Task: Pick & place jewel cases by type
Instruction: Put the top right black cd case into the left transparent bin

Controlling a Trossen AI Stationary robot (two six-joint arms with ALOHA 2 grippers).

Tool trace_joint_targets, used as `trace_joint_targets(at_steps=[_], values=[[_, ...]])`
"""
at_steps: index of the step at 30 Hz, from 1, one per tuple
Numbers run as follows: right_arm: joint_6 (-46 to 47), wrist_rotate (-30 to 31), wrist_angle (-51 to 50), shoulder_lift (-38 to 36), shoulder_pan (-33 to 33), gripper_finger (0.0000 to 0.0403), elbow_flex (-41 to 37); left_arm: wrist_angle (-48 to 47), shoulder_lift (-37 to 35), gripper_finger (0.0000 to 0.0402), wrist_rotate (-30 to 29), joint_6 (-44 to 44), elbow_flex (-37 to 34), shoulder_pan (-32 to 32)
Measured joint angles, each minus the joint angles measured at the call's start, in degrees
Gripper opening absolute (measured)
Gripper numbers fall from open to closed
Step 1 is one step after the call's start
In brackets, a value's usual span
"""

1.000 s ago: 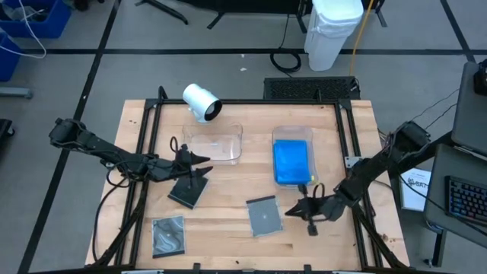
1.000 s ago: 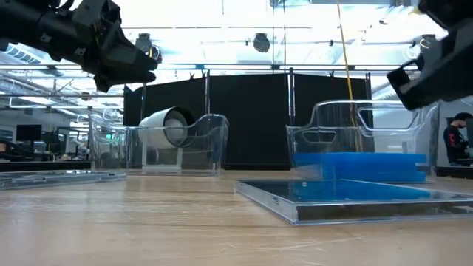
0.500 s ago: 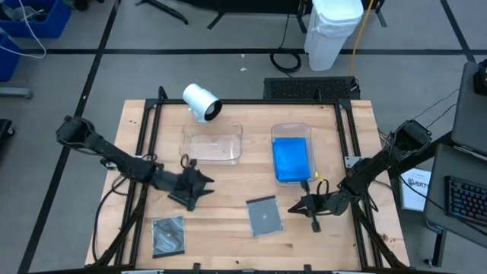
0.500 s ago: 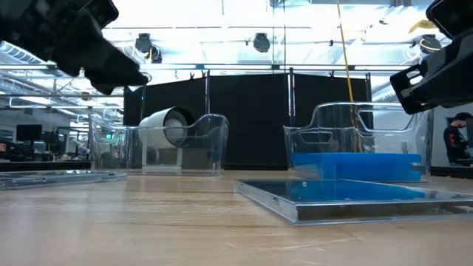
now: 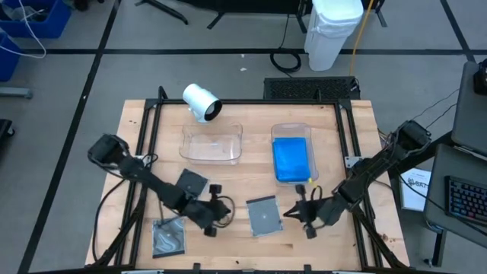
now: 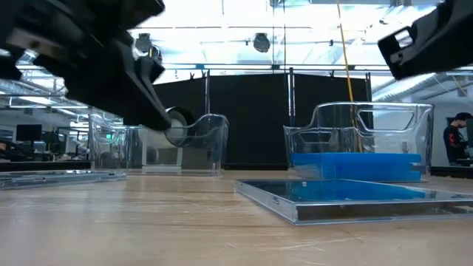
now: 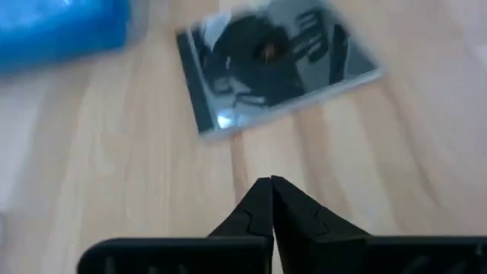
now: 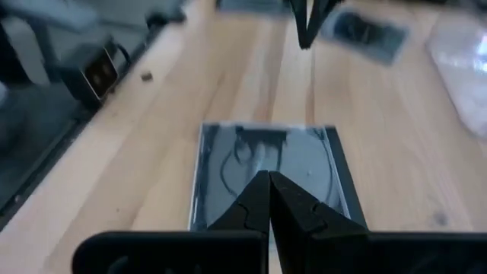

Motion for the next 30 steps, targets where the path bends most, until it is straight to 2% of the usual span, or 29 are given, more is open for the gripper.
trace_joint_targets(at_steps=[3, 5, 7, 13, 18, 21, 25, 30], values=[[4.4, -1.2, -10.9, 1.3, 0.0, 0.0001, 6.4, -5.3, 2.5, 0.0027, 0.5, -7.1, 2.7, 2.4], [6.7, -4.1, -14.4, 2.1, -0.3, 0.0007, 8.5, -8.3, 3.5, 0.0053, 1.6, -10.9, 3.4, 4.1], [9.7, -6.8, -15.6, 2.8, -0.6, 0.0023, 8.8, -8.3, 4.6, 0.0085, 5.3, -14.3, 3.5, 6.0], [18.7, -9.7, -17.3, 9.0, -1.0, 0.0115, 8.2, -5.1, 7.6, 0.0188, 16.4, -18.5, 3.7, 8.7], [21.7, -12.7, -17.1, 14.8, -2.5, 0.0188, 7.9, -2.2, 8.7, 0.0253, 18.4, -17.8, 3.7, 7.7], [21.7, -13.7, -16.9, 17.1, -3.2, 0.0206, 8.1, -2.5, 8.6, 0.0275, 20.9, -18.4, 3.7, 7.1], [21.2, -13.1, -16.2, 19.7, -3.7, 0.0208, 8.2, -2.5, 8.6, 0.0289, 23.4, -21.1, 3.7, 6.7], [18.3, -9.7, -12.3, 21.4, -4.4, 0.0202, 8.0, -0.2, 8.7, 0.0281, 21.3, -21.0, 3.6, 6.6]])
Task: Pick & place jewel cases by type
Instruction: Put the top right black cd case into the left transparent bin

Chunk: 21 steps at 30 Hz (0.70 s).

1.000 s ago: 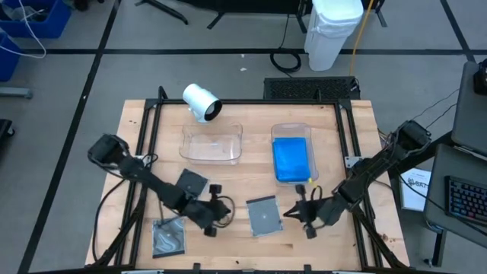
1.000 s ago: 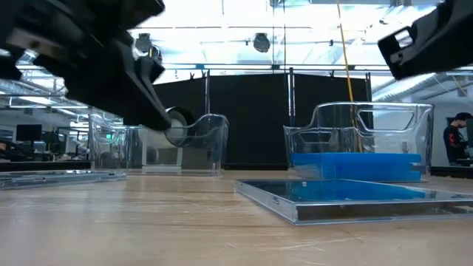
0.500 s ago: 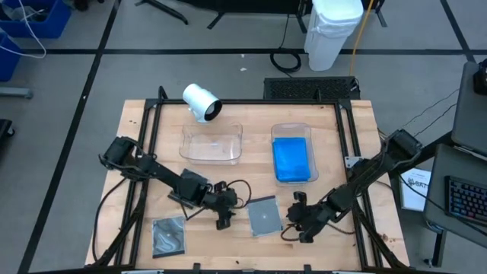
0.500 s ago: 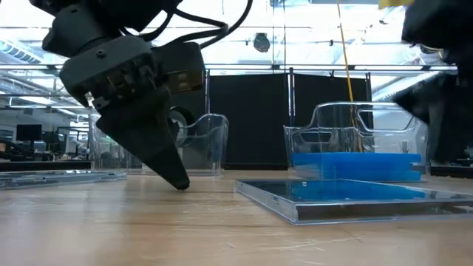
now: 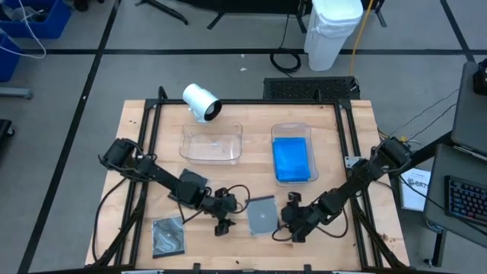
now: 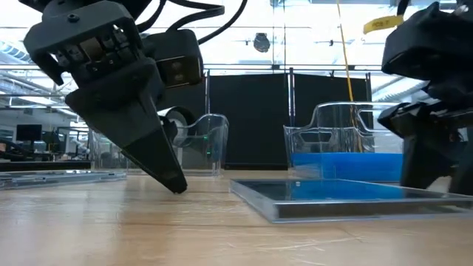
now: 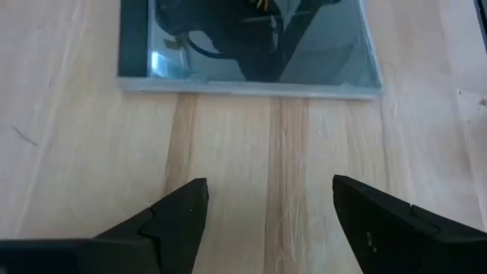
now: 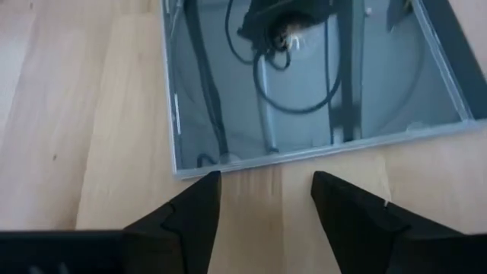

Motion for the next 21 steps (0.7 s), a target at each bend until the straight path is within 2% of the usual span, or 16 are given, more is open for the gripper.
trace_joint_targets(at_steps=[5, 11, 21], values=[[-6.8, 4.6, 7.4, 0.8, -1.4, 0.0201, -0.1, 2.9, 0.2, 0.0267, -2.7, 1.1, -0.1, 0.7], [-13.8, 9.7, 11.3, 1.3, -4.7, 0.0201, -0.3, 3.2, 0.3, 0.0252, -6.3, 1.7, -0.2, 1.9], [-20.3, 2.9, 22.5, 4.6, -10.2, 0.0201, -0.5, -1.0, -0.2, 0.0249, -11.3, -0.4, -0.3, 3.0]])
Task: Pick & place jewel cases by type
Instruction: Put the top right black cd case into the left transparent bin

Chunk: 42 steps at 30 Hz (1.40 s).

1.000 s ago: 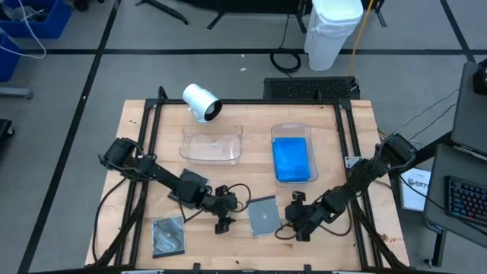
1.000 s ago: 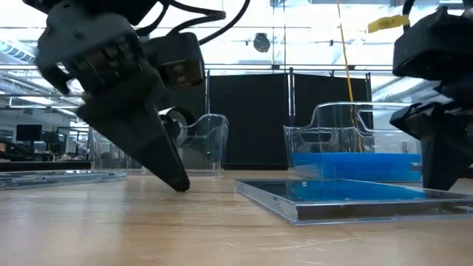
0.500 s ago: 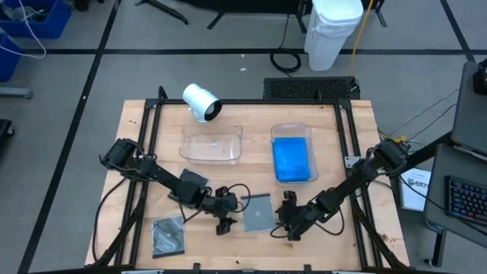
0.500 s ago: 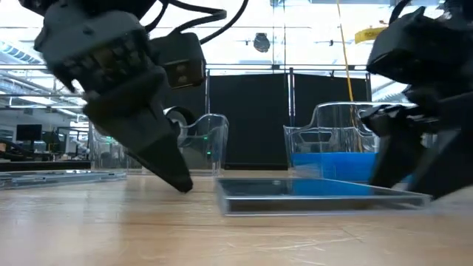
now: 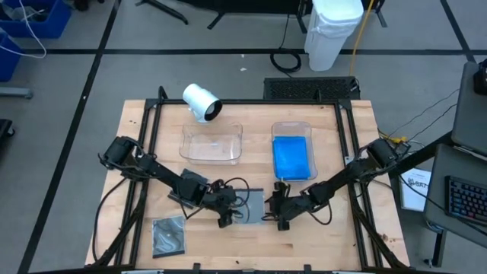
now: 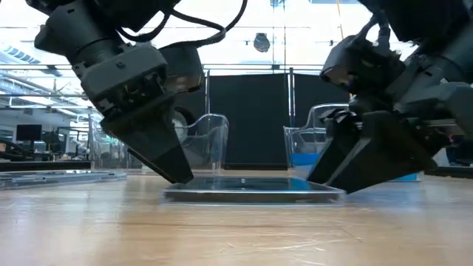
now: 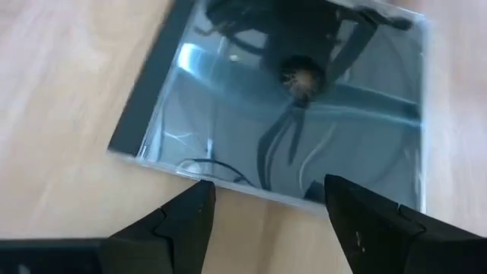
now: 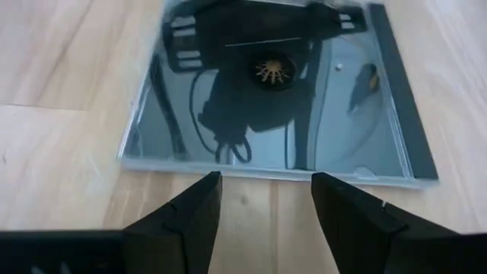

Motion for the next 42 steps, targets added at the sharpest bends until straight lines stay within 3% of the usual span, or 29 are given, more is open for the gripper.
trace_joint_targets(at_steps=[6, 12, 17, 25, 29, 42], values=[[-4.9, -2.5, 5.4, -0.3, 0.0, 0.0201, 0.0, -0.4, 0.3, 0.0249, -5.4, -0.1, 0.1, 0.6], [-10.1, -2.2, 9.2, -0.4, 0.1, 0.0201, 0.2, -0.2, 0.3, 0.0248, -5.2, 0.2, 0.1, 1.0], [-12.5, 4.8, 11.5, -0.8, -0.8, 0.0198, 0.7, 0.7, 0.5, 0.0248, -3.0, 0.9, 0.3, 1.1], [-10.7, 3.8, 4.7, -0.6, 0.2, 0.0192, 0.5, -0.2, 0.4, 0.0248, -2.1, 0.8, 0.3, 1.1], [-9.9, 0.3, 4.5, -0.6, 1.6, 0.0191, 0.5, -0.4, 0.4, 0.0248, -1.9, 1.8, 0.3, 1.1], [-12.4, 3.0, -3.2, -0.6, 2.8, 0.018, 0.5, -4.5, -3.7, 0.0247, -2.3, 8.3, 0.1, 1.0]])
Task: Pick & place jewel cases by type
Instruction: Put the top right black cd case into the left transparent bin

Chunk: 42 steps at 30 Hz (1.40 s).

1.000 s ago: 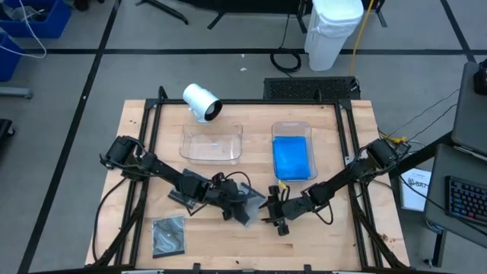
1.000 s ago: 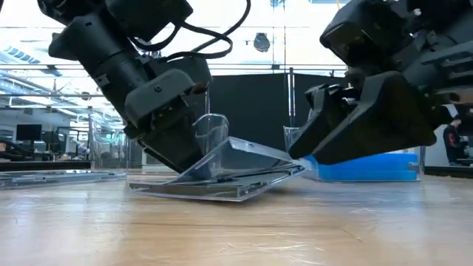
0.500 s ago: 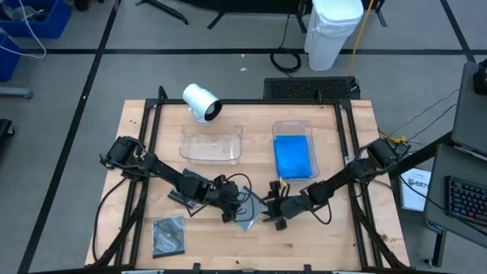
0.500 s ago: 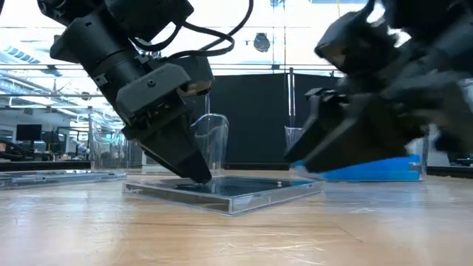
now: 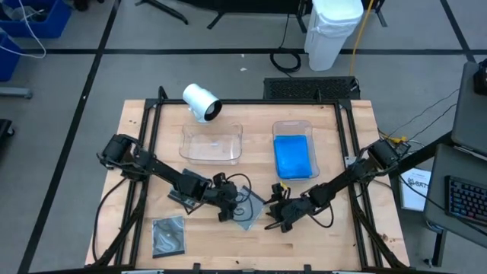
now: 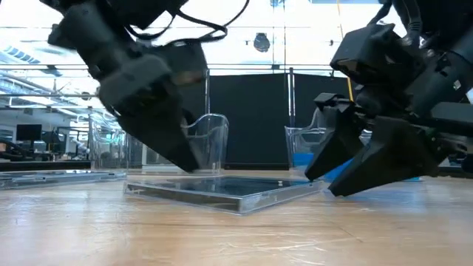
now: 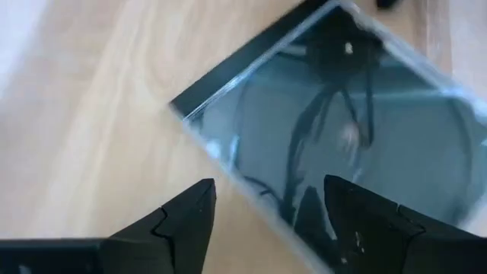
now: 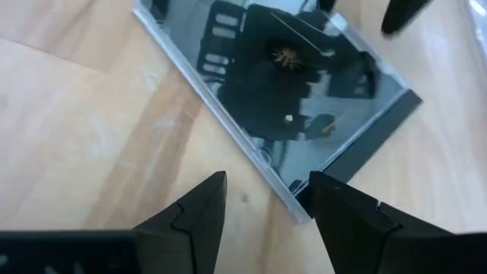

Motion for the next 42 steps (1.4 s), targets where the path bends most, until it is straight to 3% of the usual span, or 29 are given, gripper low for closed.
trace_joint_targets(at_steps=[7, 13, 22, 31, 42], values=[[-1.5, 0.8, -0.4, 0.0, -0.7, 0.0175, 0.0, -12.7, -6.2, 0.0226, -1.3, -2.0, 0.0, -1.1], [-1.7, 0.7, 0.3, 0.0, -1.5, 0.0172, -0.1, -23.0, -5.0, 0.0209, -1.3, -8.6, 0.0, -1.1], [-1.5, 0.5, 2.6, 0.0, -1.5, 0.0171, -0.1, -18.1, 1.8, 0.0201, -2.9, -6.9, 0.4, -0.2], [-3.0, 0.5, 2.7, 0.6, -2.0, 0.0171, -0.1, -9.7, 2.3, 0.02, 0.8, -5.7, 0.1, 0.2], [-7.2, 1.3, 7.4, 3.0, -3.5, 0.0171, -0.1, -8.3, 2.4, 0.0197, 1.7, -5.0, 0.0, 0.1]])
